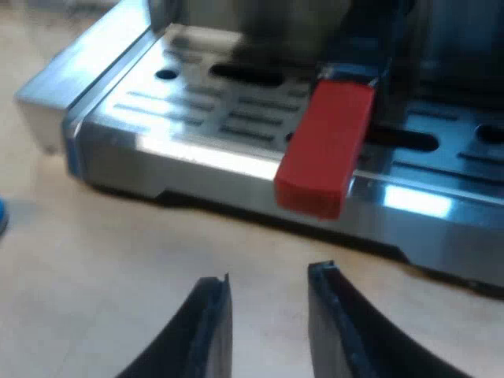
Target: Grind coffee beans and then tamp
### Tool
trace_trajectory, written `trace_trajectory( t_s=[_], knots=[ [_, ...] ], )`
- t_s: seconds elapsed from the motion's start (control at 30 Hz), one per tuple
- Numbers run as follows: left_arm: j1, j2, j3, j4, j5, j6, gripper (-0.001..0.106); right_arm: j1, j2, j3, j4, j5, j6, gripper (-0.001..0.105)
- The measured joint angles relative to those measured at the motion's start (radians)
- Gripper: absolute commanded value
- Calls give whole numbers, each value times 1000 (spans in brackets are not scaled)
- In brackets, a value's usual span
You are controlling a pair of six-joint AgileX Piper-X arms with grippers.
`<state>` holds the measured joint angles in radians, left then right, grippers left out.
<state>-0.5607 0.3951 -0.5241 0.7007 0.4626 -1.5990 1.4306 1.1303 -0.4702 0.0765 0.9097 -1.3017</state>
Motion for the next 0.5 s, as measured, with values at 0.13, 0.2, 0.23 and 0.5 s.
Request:
trace_trajectory(
  t_s=[0.13, 0.2, 0.23, 0.5],
  knots=[
    [0, 0, 0, 0, 8, 0, 80, 0, 44, 0, -66, 81, 0, 27],
    [0, 0, 0, 0, 17, 0, 80, 0, 65, 0, -96, 97, 0, 27],
    [0, 0, 0, 0, 17, 0, 80, 0, 71, 0, -99, 99, 0, 27],
    [0, 0, 0, 0, 21, 0, 80, 0, 106, 0, -119, 130, 0, 27]
  ],
)
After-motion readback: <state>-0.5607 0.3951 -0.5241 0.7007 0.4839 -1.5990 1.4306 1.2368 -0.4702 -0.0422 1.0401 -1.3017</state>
